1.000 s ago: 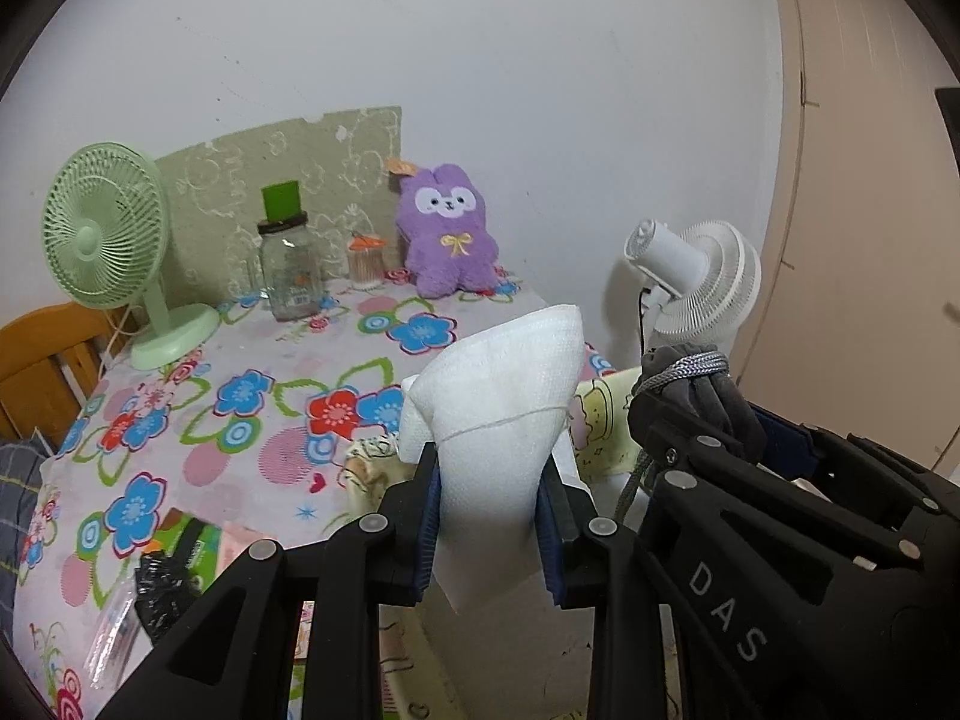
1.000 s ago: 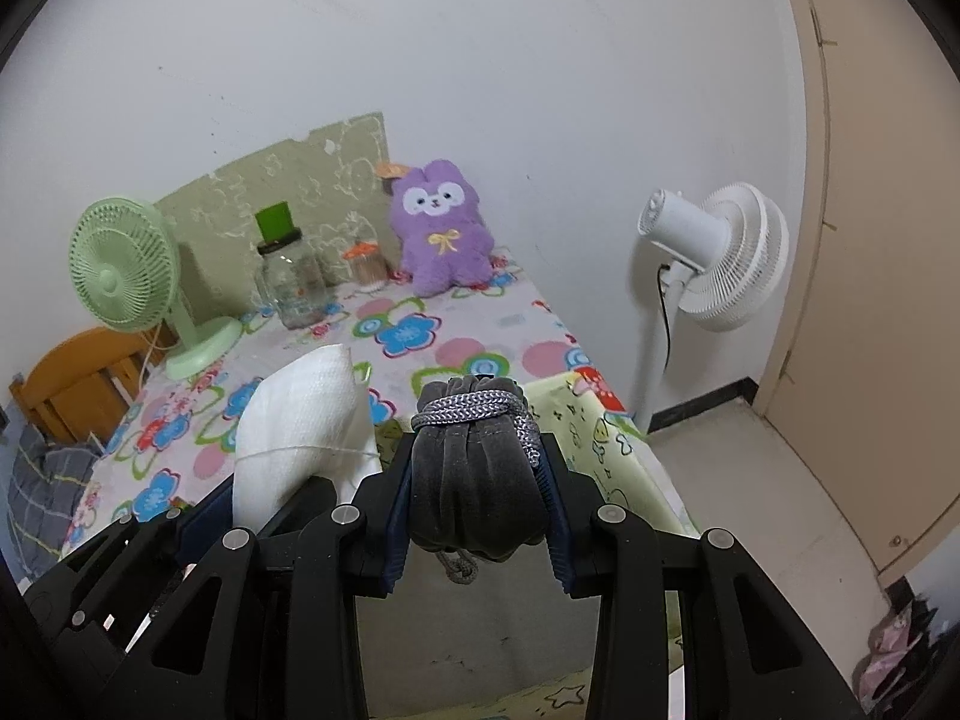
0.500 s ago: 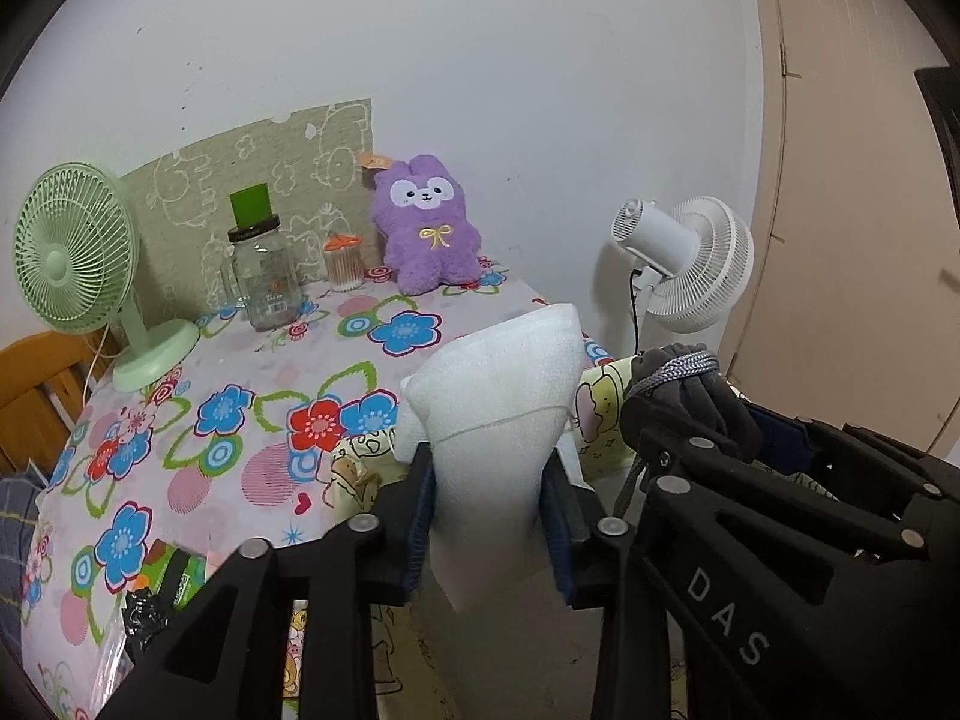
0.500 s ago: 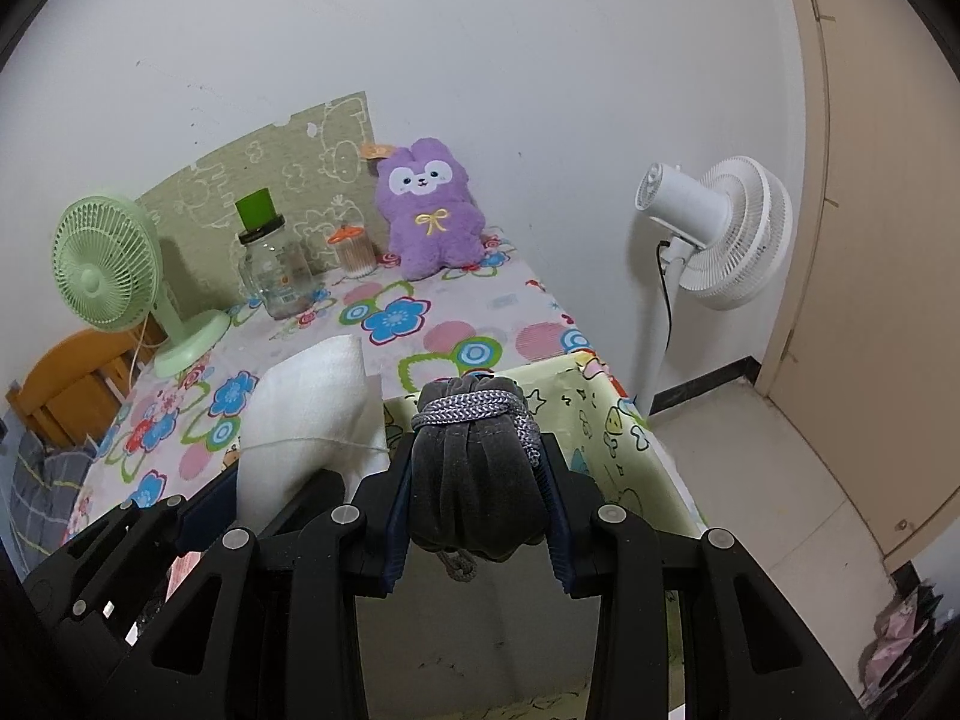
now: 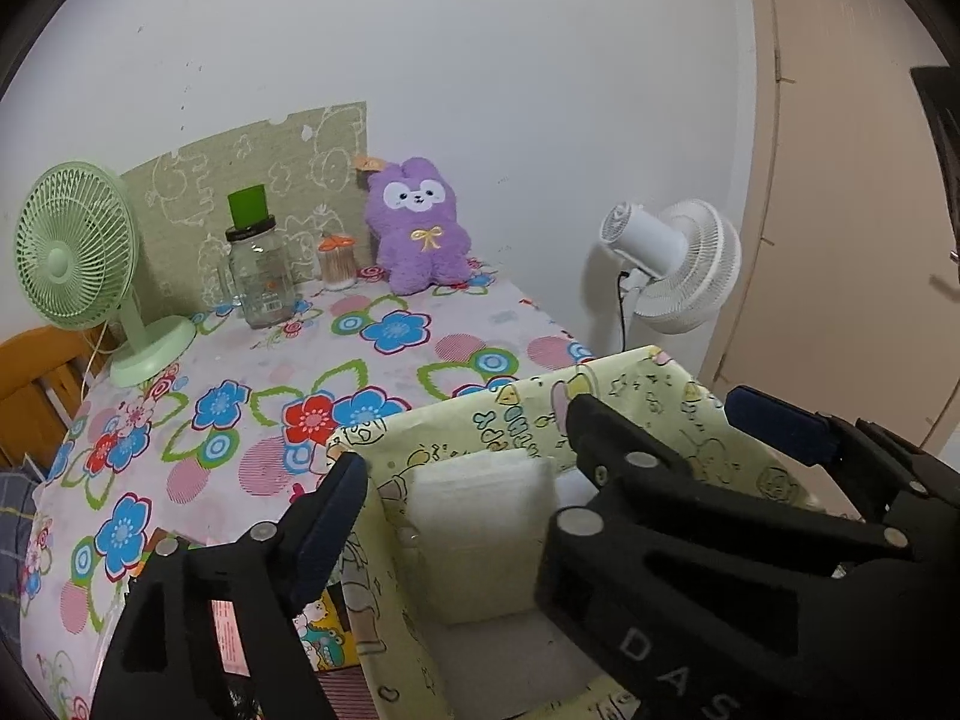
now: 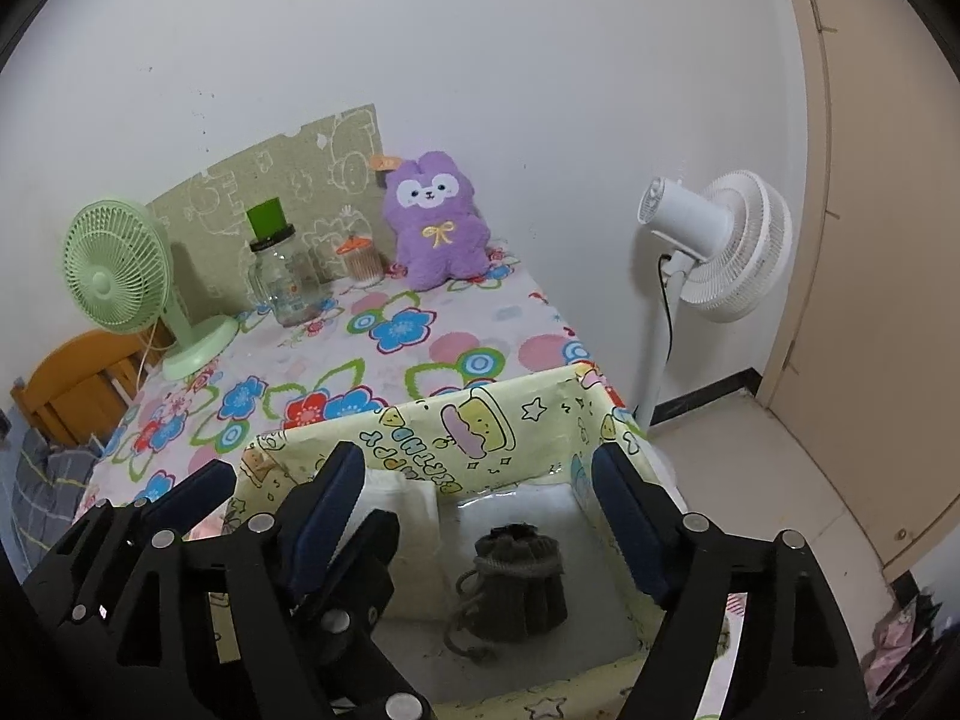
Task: Organize soft objects
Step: 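Lower both items into the gift box and open both tools, then withdraw both open tools from the gift box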
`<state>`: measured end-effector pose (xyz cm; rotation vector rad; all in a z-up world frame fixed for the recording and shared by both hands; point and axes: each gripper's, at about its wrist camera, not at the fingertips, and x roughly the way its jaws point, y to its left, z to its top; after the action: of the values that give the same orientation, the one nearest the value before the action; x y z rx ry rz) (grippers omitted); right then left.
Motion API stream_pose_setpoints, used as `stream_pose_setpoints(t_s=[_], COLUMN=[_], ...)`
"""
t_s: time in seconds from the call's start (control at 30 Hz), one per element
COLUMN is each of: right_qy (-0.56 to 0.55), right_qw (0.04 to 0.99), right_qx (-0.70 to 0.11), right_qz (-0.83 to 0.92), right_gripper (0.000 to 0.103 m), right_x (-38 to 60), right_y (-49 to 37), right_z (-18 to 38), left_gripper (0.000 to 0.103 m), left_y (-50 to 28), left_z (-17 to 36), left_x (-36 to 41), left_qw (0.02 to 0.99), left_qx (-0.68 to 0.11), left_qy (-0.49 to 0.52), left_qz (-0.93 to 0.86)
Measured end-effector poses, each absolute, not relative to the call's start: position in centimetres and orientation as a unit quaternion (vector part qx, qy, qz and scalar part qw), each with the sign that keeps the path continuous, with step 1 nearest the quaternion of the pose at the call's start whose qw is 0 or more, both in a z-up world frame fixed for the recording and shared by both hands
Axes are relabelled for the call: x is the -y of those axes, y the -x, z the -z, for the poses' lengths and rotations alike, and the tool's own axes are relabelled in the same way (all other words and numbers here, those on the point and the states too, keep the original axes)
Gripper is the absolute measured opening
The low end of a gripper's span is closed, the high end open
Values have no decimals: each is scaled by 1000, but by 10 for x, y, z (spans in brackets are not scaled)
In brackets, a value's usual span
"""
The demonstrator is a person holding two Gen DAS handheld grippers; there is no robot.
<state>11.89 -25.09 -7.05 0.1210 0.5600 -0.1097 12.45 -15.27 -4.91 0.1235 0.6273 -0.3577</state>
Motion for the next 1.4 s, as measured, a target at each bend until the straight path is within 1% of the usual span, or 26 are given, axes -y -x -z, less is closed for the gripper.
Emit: stream_pose_setpoints(t_s=[0.47,0.7,1.17,1.4], right_qy=[-42,-33,-21,-8], right_qw=[967,971,978,979], right_qx=[-241,-226,-201,-201], right_qz=[64,64,49,37], right_gripper=[100,101,103,103], right_x=[237,224,194,178], right_y=[-85,-68,-35,-25], right_z=[52,43,31,30], left_gripper=[90,100,101,101], left_y=[-97,-83,-52,-40], left_z=[32,24,12,9], left_x=[142,129,100,88], left_qw=[940,947,956,958], left_qx=[-287,-274,-251,-245], left_qy=[-58,-59,-49,-49], left_qz=[172,155,146,139])
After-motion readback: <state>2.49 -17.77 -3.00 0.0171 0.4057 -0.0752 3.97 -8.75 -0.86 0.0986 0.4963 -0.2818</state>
